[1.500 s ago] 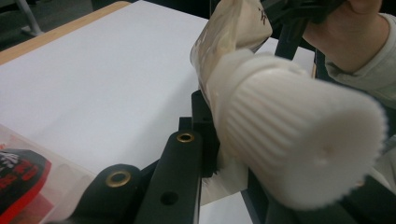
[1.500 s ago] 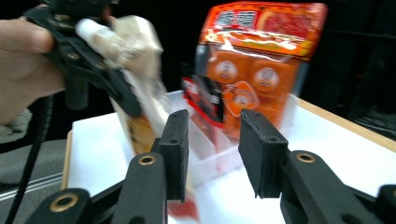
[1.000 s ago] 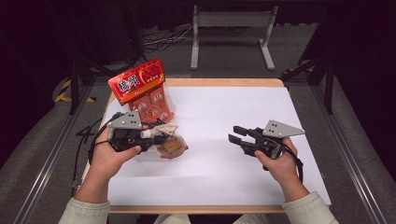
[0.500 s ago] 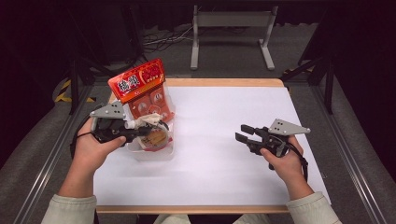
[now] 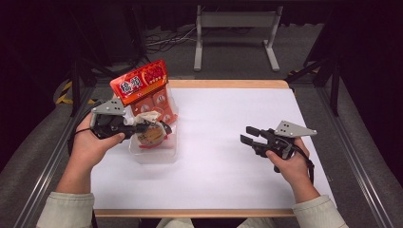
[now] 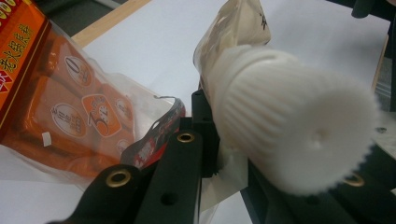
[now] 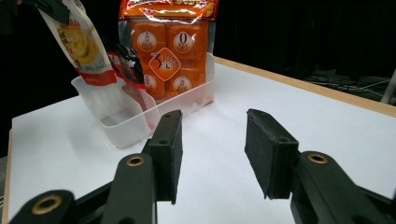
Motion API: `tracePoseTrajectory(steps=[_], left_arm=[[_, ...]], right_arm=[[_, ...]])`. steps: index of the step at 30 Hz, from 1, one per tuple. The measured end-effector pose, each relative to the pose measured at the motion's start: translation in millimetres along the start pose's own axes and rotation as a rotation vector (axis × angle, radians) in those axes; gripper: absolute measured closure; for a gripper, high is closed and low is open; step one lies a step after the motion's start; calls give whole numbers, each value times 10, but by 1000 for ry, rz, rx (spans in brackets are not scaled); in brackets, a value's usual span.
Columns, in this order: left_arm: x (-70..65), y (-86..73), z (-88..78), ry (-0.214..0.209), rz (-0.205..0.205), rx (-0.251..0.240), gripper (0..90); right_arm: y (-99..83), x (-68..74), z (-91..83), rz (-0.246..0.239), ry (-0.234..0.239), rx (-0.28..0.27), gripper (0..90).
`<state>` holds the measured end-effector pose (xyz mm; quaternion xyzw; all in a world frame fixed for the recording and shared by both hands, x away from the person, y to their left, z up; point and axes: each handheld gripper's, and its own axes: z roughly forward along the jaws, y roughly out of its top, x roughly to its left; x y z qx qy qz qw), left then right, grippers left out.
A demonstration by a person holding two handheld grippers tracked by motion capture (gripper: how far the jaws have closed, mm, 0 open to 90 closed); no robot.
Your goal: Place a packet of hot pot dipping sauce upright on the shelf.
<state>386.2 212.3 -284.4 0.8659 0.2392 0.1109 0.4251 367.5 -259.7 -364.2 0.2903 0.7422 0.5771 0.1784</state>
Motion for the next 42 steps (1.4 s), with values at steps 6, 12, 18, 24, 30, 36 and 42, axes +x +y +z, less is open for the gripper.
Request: tracePoseTrajectory(steps=[6, 12, 18, 24, 30, 36, 42], left_arm=[[30, -51, 56, -28, 9, 13, 876], [71, -104, 123, -36, -8, 28, 876], [109, -198, 219, -46, -41, 38, 876], [132, -289, 278, -53, -69, 35, 875], [150, -376, 375, -63, -92, 53, 874], [153, -439, 483, -69, -99, 73, 869], [144, -479, 545, -62, -103, 99, 866]], right_arm=[[-9, 5, 20, -1, 6, 5, 568], [-15, 5, 28, 6, 12, 4, 556], [-19, 8, 36, 12, 17, 0, 537], [-13, 11, 36, 16, 18, -6, 529], [-18, 10, 43, 21, 21, -6, 517], [-18, 6, 43, 25, 18, -10, 509], [-16, -3, 37, 30, 20, -17, 501]])
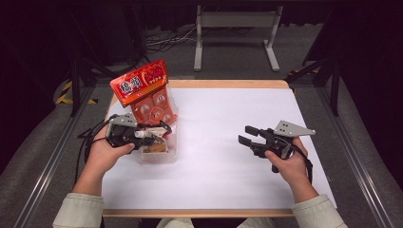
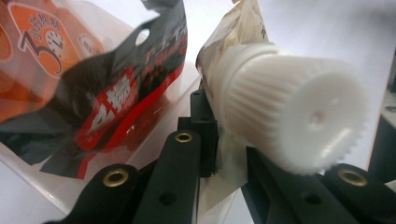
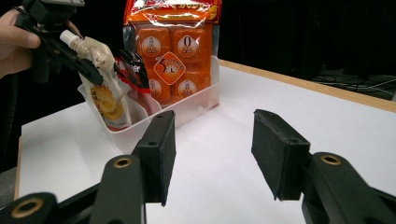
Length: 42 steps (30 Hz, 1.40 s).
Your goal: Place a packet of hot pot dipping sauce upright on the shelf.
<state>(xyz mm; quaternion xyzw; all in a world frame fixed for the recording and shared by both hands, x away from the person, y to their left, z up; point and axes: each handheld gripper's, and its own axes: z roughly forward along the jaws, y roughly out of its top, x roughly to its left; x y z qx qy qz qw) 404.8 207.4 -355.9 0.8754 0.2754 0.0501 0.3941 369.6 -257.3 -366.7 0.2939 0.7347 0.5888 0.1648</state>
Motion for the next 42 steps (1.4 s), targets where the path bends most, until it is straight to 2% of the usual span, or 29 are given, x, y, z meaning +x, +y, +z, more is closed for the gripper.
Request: tracePoseTrajectory(steps=[7, 10, 11, 13, 15, 16, 19, 20, 22, 24, 27, 30, 34, 36, 38, 42], left_arm=[[-8, -16, 12, -3, -2, -2, 862], [-5, -22, -3, -1, -9, -27, 827], [-8, -24, -10, 4, -14, -33, 770], [-24, -28, -32, 18, -15, -34, 717], [-48, -27, -51, 45, -9, -68, 530], [-62, -24, -67, 61, 3, -92, 392], [-134, -22, -128, 89, 45, -164, 211], [-134, -22, -128, 89, 45, -164, 172], [-208, -17, -193, 122, 81, -200, 145], [-268, -19, -254, 126, 88, -238, 123], [-352, -49, -357, 161, 94, -275, 107], [-427, -169, -464, 197, 66, -318, 92], [-456, -426, -580, 208, -4, -357, 80], [-451, -512, -605, 219, -28, -357, 66], [-441, -601, -613, 250, -58, -344, 38], [-425, -723, -589, 271, -115, -342, 26]], right_arm=[[-1, 3, 4, 5, 2, -1, 493], [-2, 3, 5, 6, 2, -2, 489], [-1, 2, 4, 6, 1, -3, 488], [-1, 1, 4, 7, 1, -3, 485], [-2, 1, 5, 6, 0, -3, 482], [-3, 1, 4, 6, 0, -3, 481], [-2, -2, -1, 4, -3, -2, 475], [-2, -2, -1, 4, -3, -2, 475], [0, -7, -8, 6, -2, 1, 467], [5, -16, -23, 4, -6, 2, 454], [9, -30, -69, -2, -19, -1, 433], [8, -44, -129, -13, -39, -4, 412], [-1, -72, -235, -27, -70, -9, 387], [-19, -95, -276, -27, -85, -5, 380], [-46, -116, -309, -23, -97, -4, 372], [-104, -150, -367, -16, -117, 11, 350]])
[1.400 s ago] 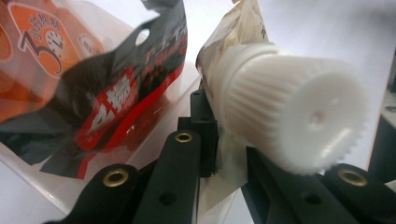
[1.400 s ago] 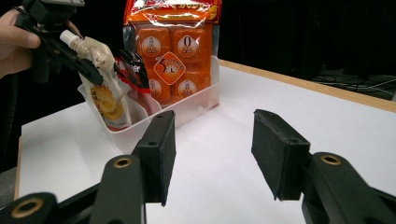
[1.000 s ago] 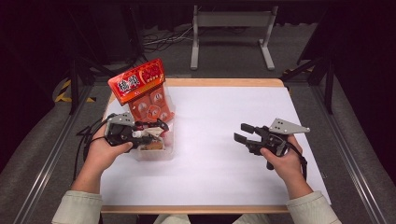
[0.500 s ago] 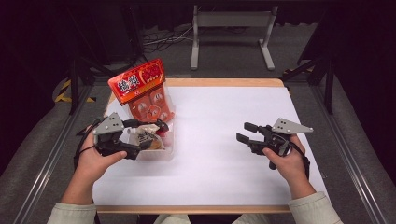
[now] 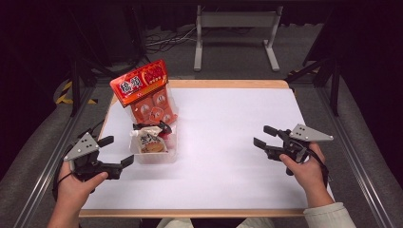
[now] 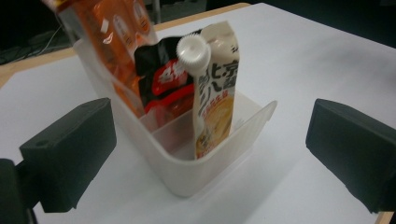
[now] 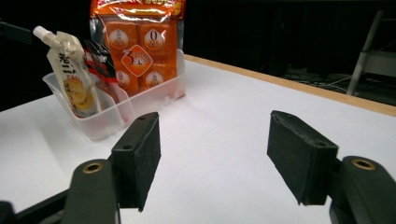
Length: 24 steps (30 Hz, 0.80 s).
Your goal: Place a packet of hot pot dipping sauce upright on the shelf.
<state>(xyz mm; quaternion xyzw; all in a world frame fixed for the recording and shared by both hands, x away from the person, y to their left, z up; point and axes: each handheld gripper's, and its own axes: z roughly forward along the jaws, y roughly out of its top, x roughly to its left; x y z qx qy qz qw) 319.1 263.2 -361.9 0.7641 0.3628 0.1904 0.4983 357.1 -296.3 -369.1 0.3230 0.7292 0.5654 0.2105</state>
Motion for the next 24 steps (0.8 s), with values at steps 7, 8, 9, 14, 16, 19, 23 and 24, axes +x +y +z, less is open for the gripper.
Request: tracePoseTrajectory(steps=[7, 8, 9, 14, 16, 19, 23, 24], left_arm=[[66, -221, 61, 10, -56, 7, 26], [71, -252, 80, 3, -65, 9, 24], [78, -286, 105, -1, -70, 8, 24], [90, -397, 238, -6, -80, 11, 28], [87, -466, 313, -14, -82, 20, 28], [83, -521, 382, 4, -91, 29, 27], [85, -570, 387, 5, -96, 26, 27], [87, -582, 382, 5, -101, 19, 27]], right_arm=[[-120, -57, -89, 15, -35, 24, 325], [-136, -63, -92, 11, -39, 27, 322], [-157, -69, -98, 11, -44, 34, 320], [-271, -86, -112, 14, -63, 58, 311], [-322, -96, -115, 13, -73, 74, 305], [-382, -101, -128, 27, -73, 78, 296], [-478, -113, -136, 38, -71, 90, 294], [-506, -114, -133, 41, -73, 94, 294]])
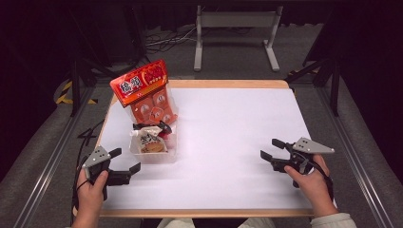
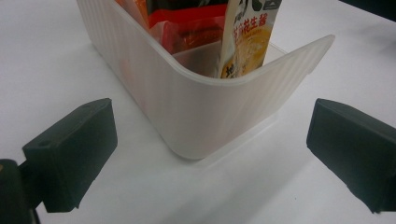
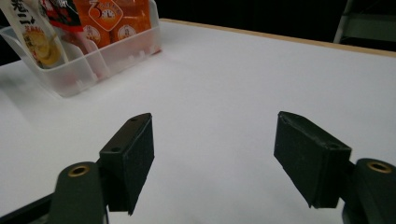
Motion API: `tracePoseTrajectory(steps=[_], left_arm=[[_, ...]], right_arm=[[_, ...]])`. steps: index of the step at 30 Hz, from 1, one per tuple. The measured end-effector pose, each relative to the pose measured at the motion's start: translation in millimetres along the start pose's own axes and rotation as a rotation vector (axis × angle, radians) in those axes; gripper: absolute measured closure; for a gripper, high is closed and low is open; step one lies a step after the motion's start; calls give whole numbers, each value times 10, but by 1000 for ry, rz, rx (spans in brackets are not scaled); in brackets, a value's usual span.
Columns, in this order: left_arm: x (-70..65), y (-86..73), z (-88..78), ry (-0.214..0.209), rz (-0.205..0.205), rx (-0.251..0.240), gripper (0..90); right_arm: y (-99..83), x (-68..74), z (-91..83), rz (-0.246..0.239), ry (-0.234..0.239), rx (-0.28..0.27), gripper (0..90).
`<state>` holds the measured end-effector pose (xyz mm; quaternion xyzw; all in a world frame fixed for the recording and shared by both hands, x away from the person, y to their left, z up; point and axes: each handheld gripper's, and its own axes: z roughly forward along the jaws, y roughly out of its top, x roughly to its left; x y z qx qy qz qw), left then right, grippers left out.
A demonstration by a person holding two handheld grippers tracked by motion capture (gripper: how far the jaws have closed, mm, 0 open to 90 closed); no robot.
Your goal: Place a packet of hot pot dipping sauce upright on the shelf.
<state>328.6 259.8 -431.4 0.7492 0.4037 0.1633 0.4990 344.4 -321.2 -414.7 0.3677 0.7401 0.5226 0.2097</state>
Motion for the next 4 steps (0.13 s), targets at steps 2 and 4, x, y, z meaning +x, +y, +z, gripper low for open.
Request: tracePoseTrajectory(steps=[2, 4], left_arm=[[12, -16, -11, 0, -7, -4, 26], [15, -22, -16, 3, -10, -5, 25]], right_arm=[[-24, -8, 6, -5, -2, 2, 294], [-22, -12, 9, -4, -4, -3, 294]])
